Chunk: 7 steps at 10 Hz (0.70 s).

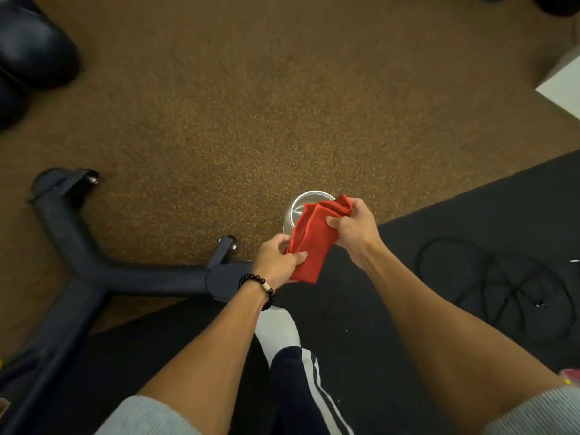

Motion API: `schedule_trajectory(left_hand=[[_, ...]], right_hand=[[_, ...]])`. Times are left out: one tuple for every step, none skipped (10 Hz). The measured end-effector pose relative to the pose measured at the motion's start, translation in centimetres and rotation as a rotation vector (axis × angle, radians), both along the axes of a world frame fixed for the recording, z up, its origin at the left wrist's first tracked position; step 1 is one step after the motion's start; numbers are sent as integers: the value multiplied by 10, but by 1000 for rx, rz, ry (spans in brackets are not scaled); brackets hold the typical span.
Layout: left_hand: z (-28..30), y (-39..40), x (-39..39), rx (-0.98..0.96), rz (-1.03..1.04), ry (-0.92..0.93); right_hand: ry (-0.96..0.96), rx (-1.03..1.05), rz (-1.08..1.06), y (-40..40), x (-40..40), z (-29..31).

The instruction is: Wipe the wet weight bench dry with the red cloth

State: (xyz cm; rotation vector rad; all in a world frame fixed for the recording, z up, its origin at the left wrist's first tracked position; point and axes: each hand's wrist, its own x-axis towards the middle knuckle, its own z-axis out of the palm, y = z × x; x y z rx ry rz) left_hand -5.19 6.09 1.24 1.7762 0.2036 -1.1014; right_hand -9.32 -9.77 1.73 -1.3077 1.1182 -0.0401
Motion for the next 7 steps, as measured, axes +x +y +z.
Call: schedule_trajectory(left_hand=[[-22,-7,4,45,32,-24],[-38,-11,4,131,-16,-48],[-50,-15,0,231,-79,-135],[-51,-16,-4,262,-79,-235],[-46,-15,-5,278,-77,-342],[-38,-13,-2,142,-79,-224],[-31,-6,-3,29,-125,-101]], right_hand=[[6,-75,60,-4,10,-19],[87,-254,139,-4,13,-35],[160,-389,282,-3,9,-39],[181,-578,392,7,4,-39],[183,-837,545,23,1,-32],[173,-808,822,34,5,-25],[248,-791,912,37,2,-30]])
